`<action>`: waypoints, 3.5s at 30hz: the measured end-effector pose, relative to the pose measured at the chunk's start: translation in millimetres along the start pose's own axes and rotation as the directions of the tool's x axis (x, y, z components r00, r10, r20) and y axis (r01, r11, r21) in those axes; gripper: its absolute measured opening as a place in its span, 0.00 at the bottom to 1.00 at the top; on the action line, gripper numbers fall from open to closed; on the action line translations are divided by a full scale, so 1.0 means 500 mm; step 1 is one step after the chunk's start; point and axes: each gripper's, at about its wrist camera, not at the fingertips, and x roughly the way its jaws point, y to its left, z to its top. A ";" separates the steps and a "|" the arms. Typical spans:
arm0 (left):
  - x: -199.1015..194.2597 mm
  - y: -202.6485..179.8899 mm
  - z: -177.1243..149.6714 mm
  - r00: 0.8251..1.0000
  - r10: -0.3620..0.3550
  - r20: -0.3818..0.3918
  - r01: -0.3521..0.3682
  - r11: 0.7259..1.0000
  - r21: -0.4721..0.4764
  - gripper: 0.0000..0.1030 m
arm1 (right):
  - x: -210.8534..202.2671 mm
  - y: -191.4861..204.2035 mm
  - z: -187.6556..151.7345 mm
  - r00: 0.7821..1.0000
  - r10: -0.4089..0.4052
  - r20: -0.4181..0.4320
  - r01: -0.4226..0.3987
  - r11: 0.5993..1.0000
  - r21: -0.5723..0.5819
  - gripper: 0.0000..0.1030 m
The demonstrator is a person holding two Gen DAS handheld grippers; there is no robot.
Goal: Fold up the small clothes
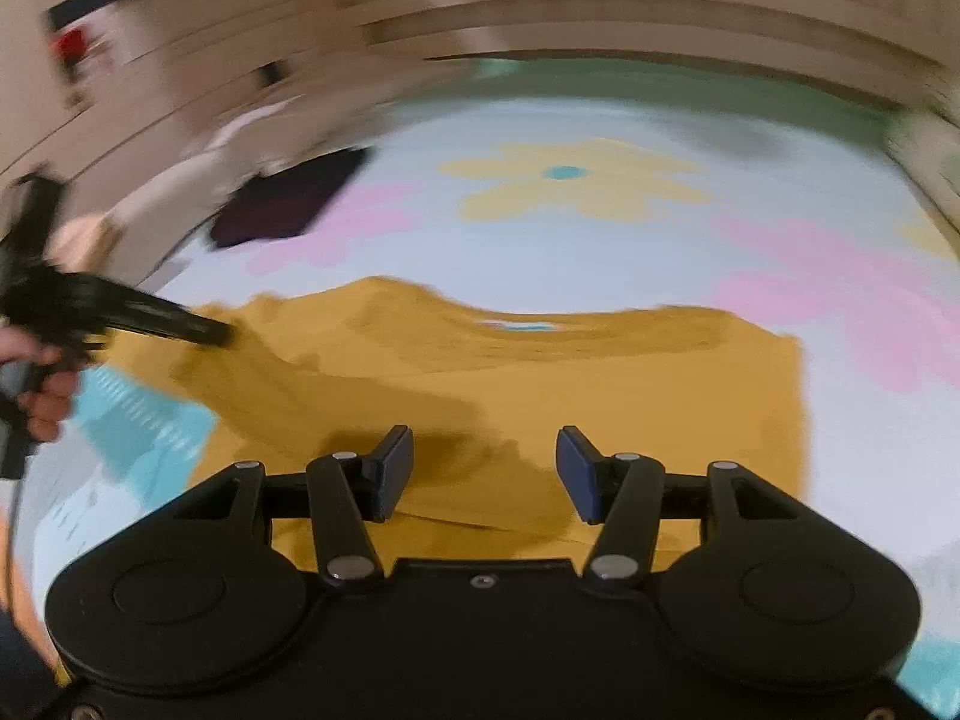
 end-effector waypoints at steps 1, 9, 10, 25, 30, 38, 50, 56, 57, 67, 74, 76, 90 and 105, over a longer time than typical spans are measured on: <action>0.002 0.001 0.011 1.000 0.000 0.017 0.000 1.000 0.001 0.03 | 0.002 -0.019 0.000 1.000 -0.030 0.000 0.030 0.999 0.026 0.58; 0.124 0.032 -0.031 0.975 0.041 -0.217 -0.042 0.999 -0.001 0.03 | 0.033 -0.186 0.011 0.964 -0.259 -0.055 0.264 0.932 0.247 0.58; 0.126 0.035 -0.036 0.973 0.044 -0.228 -0.044 0.999 0.003 0.03 | 0.040 -0.201 0.013 0.961 -0.270 -0.057 0.275 0.927 0.256 0.58; 0.120 0.046 -0.039 0.984 0.011 -0.176 -0.015 1.000 -0.022 0.03 | 0.197 -0.227 0.055 0.966 -0.229 -0.118 0.251 0.942 0.223 0.04; 0.118 0.037 -0.036 0.992 0.015 -0.126 -0.018 1.000 -0.024 0.03 | 0.158 -0.267 0.073 0.923 -0.382 -0.050 0.381 0.890 0.251 0.04; 0.140 0.046 -0.053 0.982 0.035 -0.184 -0.040 0.999 -0.022 0.03 | 0.144 -0.325 0.053 0.971 -0.237 -0.016 0.229 0.913 0.338 0.69; 0.143 0.027 -0.054 0.987 0.025 -0.160 -0.022 1.000 0.022 0.05 | 0.188 -0.295 0.077 0.924 -0.375 -0.080 0.383 0.892 0.240 0.08; 0.153 -0.008 -0.082 0.989 0.093 -0.117 -0.068 0.977 0.202 0.07 | 0.199 -0.303 0.065 0.918 -0.384 -0.102 0.397 0.892 0.217 0.15; 0.152 -0.011 -0.082 0.989 0.092 -0.119 -0.064 0.974 0.219 0.07 | 0.197 -0.303 0.069 0.916 -0.389 -0.100 0.401 0.890 0.215 0.28; 0.103 0.053 -0.067 0.991 -0.001 -0.135 0.010 0.997 0.071 0.48 | 0.081 -0.257 0.104 0.922 -0.386 -0.029 0.384 0.900 0.205 0.61; 0.056 0.061 -0.108 0.972 -0.094 -0.216 0.110 0.992 0.062 0.48 | -0.001 -0.213 0.015 0.956 -0.249 -0.151 0.282 0.924 0.258 0.61; 0.050 0.057 -0.130 0.958 -0.122 -0.259 0.140 0.989 0.053 0.48 | -0.014 -0.202 -0.017 0.951 -0.245 -0.187 0.287 0.924 0.251 0.61; 0.081 -0.003 -0.159 0.949 -0.090 -0.302 0.098 0.995 0.012 0.23 | -0.059 -0.163 -0.075 0.952 -0.238 -0.194 0.284 0.923 0.259 0.61; 0.059 0.119 -0.128 0.969 0.015 -0.247 -0.047 0.991 -0.123 0.06 | 0.020 -0.142 -0.113 0.926 -0.191 -0.327 0.271 0.937 0.221 0.10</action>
